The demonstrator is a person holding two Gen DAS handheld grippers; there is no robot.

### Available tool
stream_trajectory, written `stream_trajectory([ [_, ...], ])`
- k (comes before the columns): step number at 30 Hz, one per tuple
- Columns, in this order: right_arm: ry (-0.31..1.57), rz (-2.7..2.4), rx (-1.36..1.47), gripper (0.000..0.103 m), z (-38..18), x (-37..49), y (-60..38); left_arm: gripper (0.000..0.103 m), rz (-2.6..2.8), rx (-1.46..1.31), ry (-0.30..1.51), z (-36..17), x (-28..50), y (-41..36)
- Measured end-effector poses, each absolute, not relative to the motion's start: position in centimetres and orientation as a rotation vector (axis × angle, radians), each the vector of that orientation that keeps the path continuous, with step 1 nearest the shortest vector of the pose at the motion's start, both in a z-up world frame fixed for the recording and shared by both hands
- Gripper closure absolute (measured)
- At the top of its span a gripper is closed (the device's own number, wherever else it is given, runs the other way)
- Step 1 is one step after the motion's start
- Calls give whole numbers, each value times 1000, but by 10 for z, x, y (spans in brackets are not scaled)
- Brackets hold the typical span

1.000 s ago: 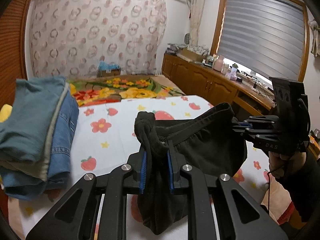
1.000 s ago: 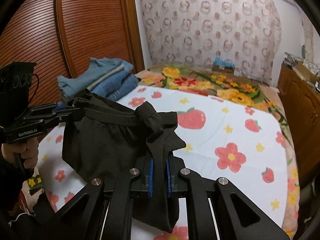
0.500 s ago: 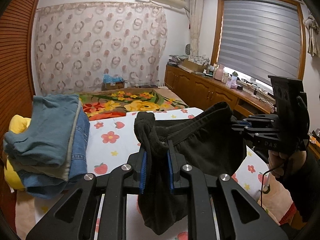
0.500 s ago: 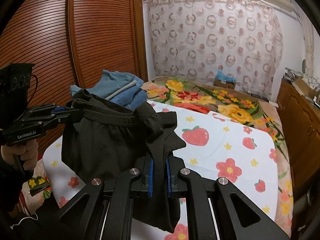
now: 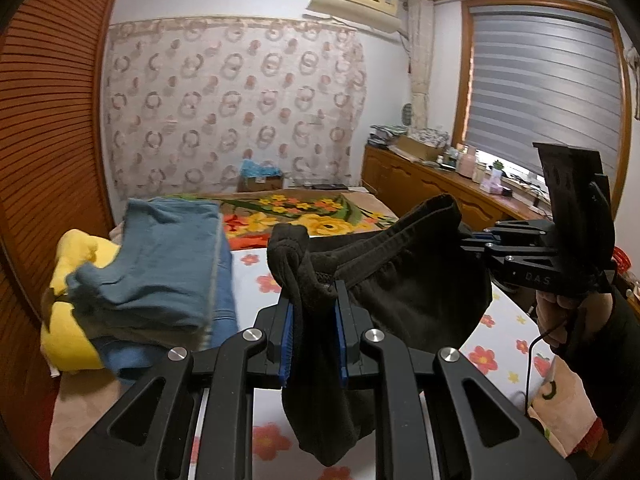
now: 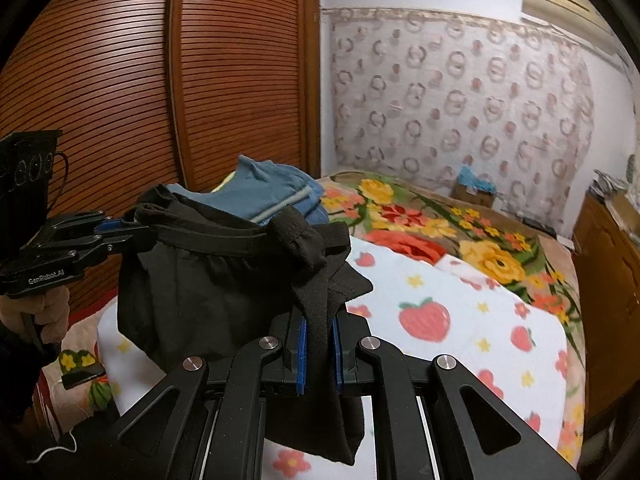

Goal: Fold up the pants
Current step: 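Lift the gripped waistband up with both tools, then carry the black garment with both tools onto the folded jeans stack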

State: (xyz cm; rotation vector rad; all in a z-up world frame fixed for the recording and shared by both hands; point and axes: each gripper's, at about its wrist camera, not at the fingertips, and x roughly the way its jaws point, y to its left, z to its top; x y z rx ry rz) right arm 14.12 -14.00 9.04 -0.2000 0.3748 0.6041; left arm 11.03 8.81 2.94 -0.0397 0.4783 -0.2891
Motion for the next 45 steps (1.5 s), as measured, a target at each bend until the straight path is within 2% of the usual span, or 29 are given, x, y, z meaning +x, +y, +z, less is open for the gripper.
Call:
stream_trajectory([
  [15,354,670,-241,93,92,198,-118,85,-202,-46,462,35,137,129],
  [31,294,679,-310,93,122,240,-88,85,-162,-69,417,51,168,156],
  [45,236,739,-451,93,122,290,-36,85,-4,-115,406,27,174,186],
])
